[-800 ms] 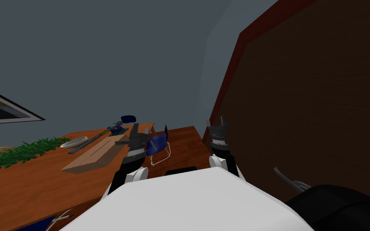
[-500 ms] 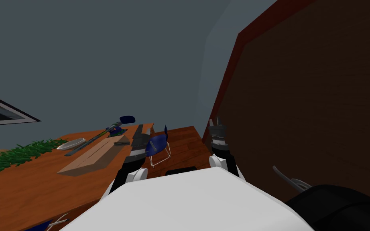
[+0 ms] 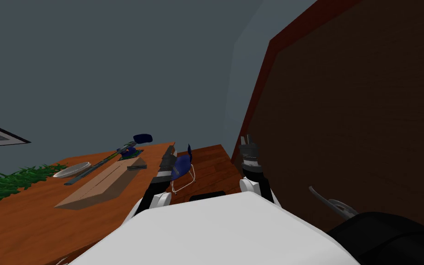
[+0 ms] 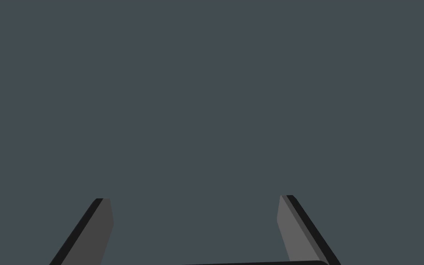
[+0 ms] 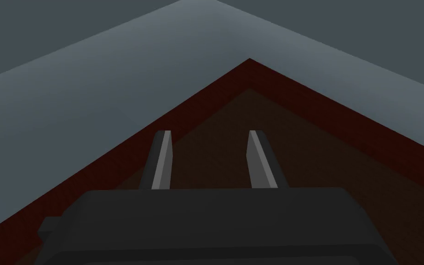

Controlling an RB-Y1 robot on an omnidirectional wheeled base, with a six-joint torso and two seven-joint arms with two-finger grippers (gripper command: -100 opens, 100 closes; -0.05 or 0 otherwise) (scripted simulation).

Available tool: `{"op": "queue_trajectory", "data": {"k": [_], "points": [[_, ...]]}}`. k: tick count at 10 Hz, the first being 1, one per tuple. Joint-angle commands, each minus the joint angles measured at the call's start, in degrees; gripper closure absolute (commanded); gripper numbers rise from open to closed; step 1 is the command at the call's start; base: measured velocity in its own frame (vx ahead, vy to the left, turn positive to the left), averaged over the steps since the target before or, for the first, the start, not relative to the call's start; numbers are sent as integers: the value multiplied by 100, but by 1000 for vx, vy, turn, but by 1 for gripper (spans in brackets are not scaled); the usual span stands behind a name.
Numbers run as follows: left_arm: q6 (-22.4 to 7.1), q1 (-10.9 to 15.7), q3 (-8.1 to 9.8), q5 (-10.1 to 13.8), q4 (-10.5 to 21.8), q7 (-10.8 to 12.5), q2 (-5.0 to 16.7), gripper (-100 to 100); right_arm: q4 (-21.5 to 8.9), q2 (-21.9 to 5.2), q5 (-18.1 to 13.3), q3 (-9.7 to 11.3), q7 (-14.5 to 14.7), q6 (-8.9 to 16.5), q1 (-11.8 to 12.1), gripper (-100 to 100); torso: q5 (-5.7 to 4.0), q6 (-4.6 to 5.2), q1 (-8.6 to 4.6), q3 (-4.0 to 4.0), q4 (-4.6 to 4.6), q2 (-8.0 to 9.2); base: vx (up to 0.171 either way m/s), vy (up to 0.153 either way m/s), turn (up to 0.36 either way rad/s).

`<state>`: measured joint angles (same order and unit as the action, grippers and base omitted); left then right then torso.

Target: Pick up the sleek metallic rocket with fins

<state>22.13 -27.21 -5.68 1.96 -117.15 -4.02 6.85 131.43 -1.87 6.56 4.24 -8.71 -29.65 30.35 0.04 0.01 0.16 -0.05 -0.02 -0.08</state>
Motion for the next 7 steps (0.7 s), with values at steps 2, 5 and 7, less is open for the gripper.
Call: {"op": "queue_trajectory", "data": {"k": [2, 5, 7], "points": [[-202, 98, -83, -88, 371, -35, 145, -100, 0, 0, 0, 0, 0, 0, 0, 0, 0, -1, 2, 0, 0, 0, 12, 46, -74], [-356, 232, -149, -167, 743, -68, 235, -100, 0, 0, 0, 0, 0, 0, 0, 0, 0, -1, 3, 0, 0, 1, 13, 43, -65], [-522, 377, -221, -251, 1091, -104, 327, -100, 0, 0, 0, 0, 0, 0, 0, 0, -1, -1, -3, 1, 0, 1, 10, 35, -71]]}}
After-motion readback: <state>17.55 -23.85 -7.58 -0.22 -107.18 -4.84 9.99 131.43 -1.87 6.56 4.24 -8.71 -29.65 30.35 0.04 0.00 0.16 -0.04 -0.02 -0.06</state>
